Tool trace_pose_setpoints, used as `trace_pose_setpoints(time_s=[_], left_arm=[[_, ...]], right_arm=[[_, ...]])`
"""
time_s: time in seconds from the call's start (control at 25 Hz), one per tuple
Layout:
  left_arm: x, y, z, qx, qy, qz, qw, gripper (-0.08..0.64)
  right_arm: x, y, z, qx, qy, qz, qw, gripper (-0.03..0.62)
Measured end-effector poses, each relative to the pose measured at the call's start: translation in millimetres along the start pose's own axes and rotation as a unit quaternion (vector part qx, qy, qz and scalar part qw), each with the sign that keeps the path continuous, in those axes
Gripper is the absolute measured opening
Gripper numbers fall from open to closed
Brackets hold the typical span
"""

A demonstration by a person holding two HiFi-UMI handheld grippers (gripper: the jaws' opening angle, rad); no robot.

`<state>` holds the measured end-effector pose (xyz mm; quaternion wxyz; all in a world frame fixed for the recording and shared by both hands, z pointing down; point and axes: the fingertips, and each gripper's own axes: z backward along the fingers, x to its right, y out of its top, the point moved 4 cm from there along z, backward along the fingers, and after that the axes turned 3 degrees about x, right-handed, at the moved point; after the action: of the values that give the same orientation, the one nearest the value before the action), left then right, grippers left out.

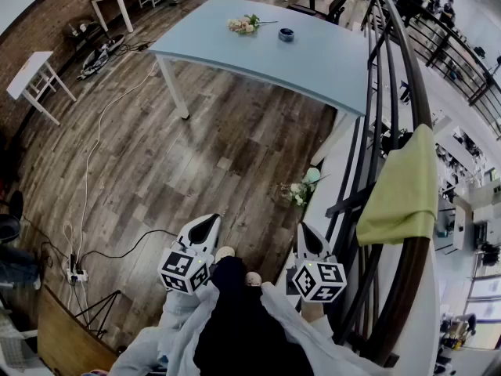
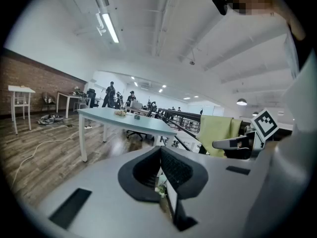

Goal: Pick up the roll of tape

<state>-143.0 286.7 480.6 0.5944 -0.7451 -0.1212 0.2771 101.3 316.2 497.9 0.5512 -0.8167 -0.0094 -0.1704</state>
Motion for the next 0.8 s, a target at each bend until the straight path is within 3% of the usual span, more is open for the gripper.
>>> trace_pose_setpoints(time_s=[0.36, 0.8], left_arm=[[34.4, 3.2, 29.0, 0.011, 0.023, -0.013, 0.9996, 0.017], [43.2, -6.1, 38.2, 0.008, 0.038, 0.000, 0.9992, 0.017]], right_arm=[[0.7, 1.9, 43.5, 0.024, 0.020, -0.005, 1.000, 0.008], [9.8, -5.9, 54.8, 0.019, -0.004, -0.009, 1.000, 0.008]])
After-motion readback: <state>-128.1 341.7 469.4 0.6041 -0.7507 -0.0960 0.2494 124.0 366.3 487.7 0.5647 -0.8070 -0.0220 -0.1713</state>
